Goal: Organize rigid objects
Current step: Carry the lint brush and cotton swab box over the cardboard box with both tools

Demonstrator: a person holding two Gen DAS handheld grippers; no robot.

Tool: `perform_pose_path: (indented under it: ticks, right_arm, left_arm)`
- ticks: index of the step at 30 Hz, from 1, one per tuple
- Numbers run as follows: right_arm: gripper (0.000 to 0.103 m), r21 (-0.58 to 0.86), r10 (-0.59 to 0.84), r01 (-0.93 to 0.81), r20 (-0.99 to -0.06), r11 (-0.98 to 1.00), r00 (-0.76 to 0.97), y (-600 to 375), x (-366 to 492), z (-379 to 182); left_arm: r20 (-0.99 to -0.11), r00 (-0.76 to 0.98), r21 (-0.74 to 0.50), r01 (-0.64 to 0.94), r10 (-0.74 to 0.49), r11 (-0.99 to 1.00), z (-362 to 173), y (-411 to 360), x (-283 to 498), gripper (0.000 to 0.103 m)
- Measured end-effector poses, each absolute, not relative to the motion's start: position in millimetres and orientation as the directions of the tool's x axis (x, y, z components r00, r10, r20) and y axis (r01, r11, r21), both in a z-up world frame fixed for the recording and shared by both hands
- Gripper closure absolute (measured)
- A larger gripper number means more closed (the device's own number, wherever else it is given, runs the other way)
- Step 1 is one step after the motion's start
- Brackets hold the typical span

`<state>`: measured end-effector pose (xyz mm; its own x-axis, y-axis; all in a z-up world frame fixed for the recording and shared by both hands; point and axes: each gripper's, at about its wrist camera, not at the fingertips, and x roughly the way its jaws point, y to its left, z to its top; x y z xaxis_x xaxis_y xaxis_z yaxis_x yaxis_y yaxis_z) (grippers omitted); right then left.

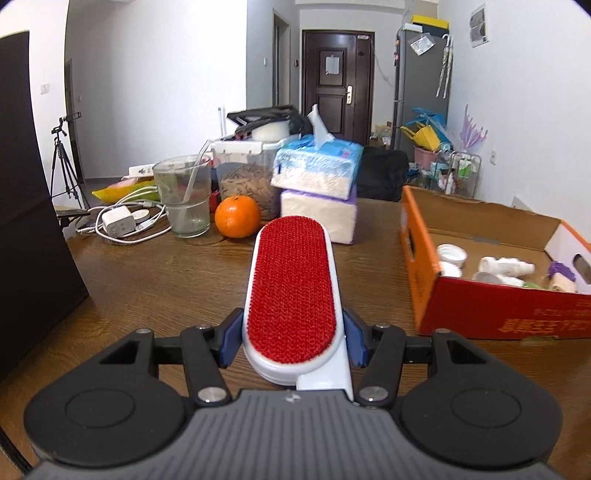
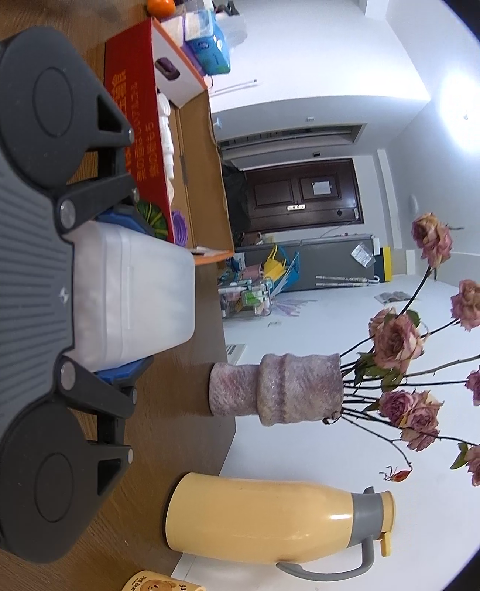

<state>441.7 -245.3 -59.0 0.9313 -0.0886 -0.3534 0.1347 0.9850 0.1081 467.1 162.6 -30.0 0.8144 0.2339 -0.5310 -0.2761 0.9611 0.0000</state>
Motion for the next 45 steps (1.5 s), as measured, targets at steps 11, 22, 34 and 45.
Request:
perform_pose_path:
  ticks: [11, 22, 34, 45]
  right_arm:
    - [0.038, 0.098, -0.003, 0.037, -0.328, 0.995, 0.945, -218, 422, -53]
    - [0.038, 0.089, 0.056, -0.031, -0.303, 0.996, 0.951, -196, 409, -46]
    - [0.038, 0.089, 0.082, -0.058, -0.287, 0.994, 0.955, -186, 420, -41]
    - [0.038, 0.098, 0.094, -0.070, -0.269, 0.993, 0.959, -178, 443, -36]
  left_arm:
    - [-0.496, 0.851, -0.032, -0.214, 0.170, 0.976, -16, 123, 437, 0.047]
    - [-0.483, 0.871, -0.058, -0.136, 0.091, 0.989, -7, 79, 430, 0.047]
    - [-0.481, 0.875, -0.072, -0.101, 0.055, 0.992, -1, 51, 443, 0.047]
    - [-0.469, 0.881, -0.098, -0.125, 0.065, 0.987, 8, 49, 464, 0.047]
